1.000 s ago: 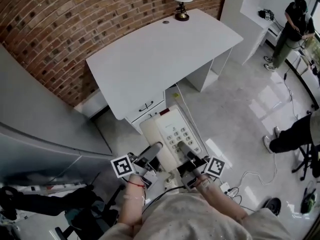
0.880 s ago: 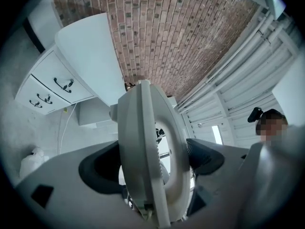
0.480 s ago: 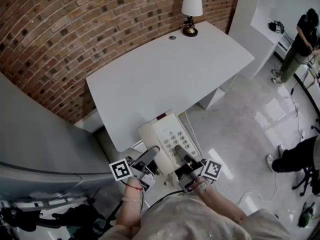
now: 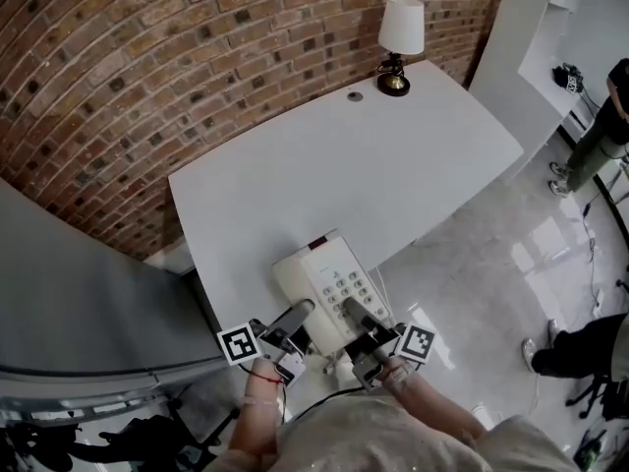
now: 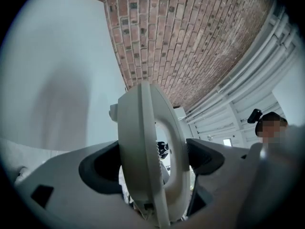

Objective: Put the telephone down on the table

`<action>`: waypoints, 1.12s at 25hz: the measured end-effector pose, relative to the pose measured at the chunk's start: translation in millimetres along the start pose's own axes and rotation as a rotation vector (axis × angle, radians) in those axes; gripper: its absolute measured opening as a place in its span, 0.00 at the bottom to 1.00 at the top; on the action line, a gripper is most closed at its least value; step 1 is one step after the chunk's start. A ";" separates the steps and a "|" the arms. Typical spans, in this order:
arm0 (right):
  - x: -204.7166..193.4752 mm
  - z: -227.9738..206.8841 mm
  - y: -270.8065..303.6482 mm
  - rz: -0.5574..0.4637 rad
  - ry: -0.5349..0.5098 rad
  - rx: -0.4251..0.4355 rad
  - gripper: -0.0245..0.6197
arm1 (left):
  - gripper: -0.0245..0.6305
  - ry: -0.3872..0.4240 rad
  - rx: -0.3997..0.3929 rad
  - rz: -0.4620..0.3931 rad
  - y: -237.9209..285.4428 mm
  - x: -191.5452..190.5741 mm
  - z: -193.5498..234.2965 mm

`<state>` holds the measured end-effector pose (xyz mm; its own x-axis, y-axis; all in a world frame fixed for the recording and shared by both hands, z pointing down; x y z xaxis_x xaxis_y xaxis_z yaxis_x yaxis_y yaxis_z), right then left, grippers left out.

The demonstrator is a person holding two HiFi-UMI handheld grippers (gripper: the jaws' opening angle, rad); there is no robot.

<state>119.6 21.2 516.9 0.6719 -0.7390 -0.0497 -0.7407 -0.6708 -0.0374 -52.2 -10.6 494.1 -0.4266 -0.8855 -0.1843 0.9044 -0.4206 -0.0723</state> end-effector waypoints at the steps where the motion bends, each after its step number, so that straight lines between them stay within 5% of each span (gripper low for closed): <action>1: 7.9 -2.4 4.1 0.010 0.000 -0.006 0.30 | 0.68 0.000 0.003 -0.010 4.1 5.6 3.5; 13: 57.3 -23.9 42.1 0.087 0.032 -0.024 0.30 | 0.68 -0.034 0.048 -0.072 26.7 45.0 29.5; 28: 71.9 -49.3 106.9 0.082 0.072 -0.103 0.30 | 0.68 -0.101 0.064 -0.017 16.5 114.2 66.0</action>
<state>89.0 -106.7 558.5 0.6108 -0.7914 0.0236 -0.7909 -0.6083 0.0668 -86.9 -131.7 536.6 -0.4441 -0.8921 -0.0832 0.8956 -0.4448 -0.0113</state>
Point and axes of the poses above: the fingertips, and each gripper's own axes: y forward along the fingers, z to its left, x out of its top, the point moved 6 cm from there along -y, backward along the fingers, and after that the axes turned 10 degrees about z, right-handed, at the moved point
